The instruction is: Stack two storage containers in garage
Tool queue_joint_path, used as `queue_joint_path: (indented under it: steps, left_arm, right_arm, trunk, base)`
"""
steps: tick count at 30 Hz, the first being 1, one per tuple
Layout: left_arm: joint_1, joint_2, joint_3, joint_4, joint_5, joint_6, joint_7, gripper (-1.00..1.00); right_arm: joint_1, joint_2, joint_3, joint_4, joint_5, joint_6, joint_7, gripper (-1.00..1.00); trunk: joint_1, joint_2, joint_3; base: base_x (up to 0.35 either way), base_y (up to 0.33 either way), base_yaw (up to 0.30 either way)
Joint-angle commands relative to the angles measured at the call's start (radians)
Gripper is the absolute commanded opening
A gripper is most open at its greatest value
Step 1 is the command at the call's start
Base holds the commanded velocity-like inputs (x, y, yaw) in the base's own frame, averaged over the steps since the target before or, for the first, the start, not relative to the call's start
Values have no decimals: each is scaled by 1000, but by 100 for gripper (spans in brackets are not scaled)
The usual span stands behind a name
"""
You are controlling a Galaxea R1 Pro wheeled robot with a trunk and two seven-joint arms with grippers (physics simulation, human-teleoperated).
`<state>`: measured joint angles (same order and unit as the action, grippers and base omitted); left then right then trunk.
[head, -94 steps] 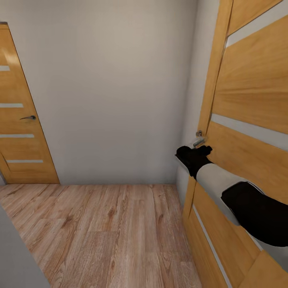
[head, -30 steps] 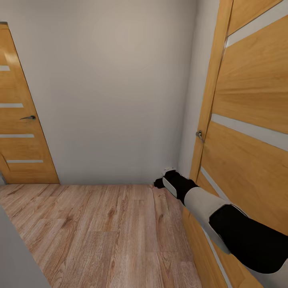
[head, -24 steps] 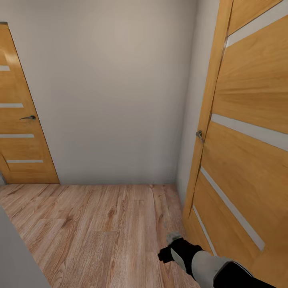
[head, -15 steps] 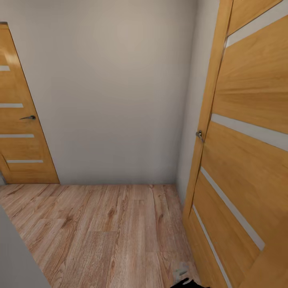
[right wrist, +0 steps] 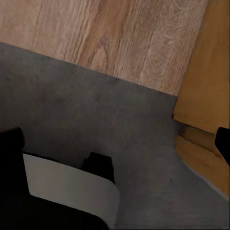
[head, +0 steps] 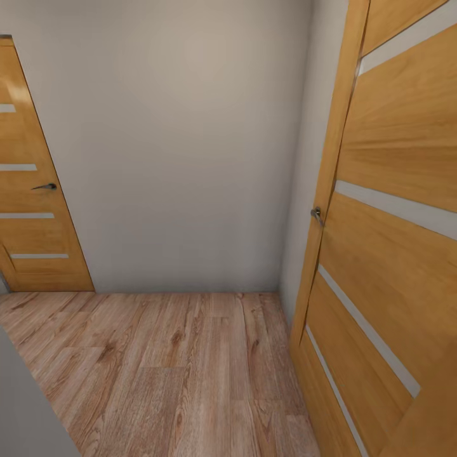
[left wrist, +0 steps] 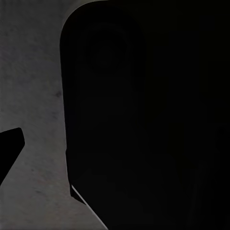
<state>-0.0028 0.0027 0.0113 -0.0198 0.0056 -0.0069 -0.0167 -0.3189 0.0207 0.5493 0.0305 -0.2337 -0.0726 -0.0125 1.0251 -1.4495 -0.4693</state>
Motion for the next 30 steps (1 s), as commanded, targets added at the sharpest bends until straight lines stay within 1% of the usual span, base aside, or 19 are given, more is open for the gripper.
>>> queue_joint_path:
  steps: [1,2,3,4,6,8,15,30]
  left_arm:
    - [0,0,1,0,1,-1,-2,100]
    - [0,0,1,0,1,-1,-2,100]
    - [0,0,1,0,1,-1,-2,100]
    - [0,0,1,0,1,-1,-2,100]
    - [0,-1,1,0,1,-1,-2,100]
    - [0,-1,1,0,1,-1,-2,100]
    - [0,-1,1,0,1,-1,-2,100]
    - [0,0,1,0,2,-1,-2,100]
  right_arm:
    - [13,-9,8,3,-27,-9,-1,100]
    - [16,-12,8,3,-34,-9,0,100]
    - [20,-16,8,3,-51,-9,2,100]
    - [33,-23,8,3,-75,-10,4,100]
    - [54,-29,8,3,-96,-11,5,100]
    - [95,-31,8,3,-105,-10,8,100]
    - [114,-31,8,3,-107,-7,10,100]
    - [116,-30,9,3,-107,3,5,100]
  trunk:
    - [0,-1,-1]
    - [0,-1,-1]
    - [0,-1,-1]
    - [0,-1,-1]
    - [0,-1,-1]
    - [0,-1,-1]
    - [0,-1,-1]
    - [0,-1,-1]
  base:
    - [0,0,0]
    - [0,0,0]
    - [0,0,0]
    - [0,0,0]
    - [0,0,0]
    - [0,0,0]
    - [0,0,0]
    - [0,0,0]
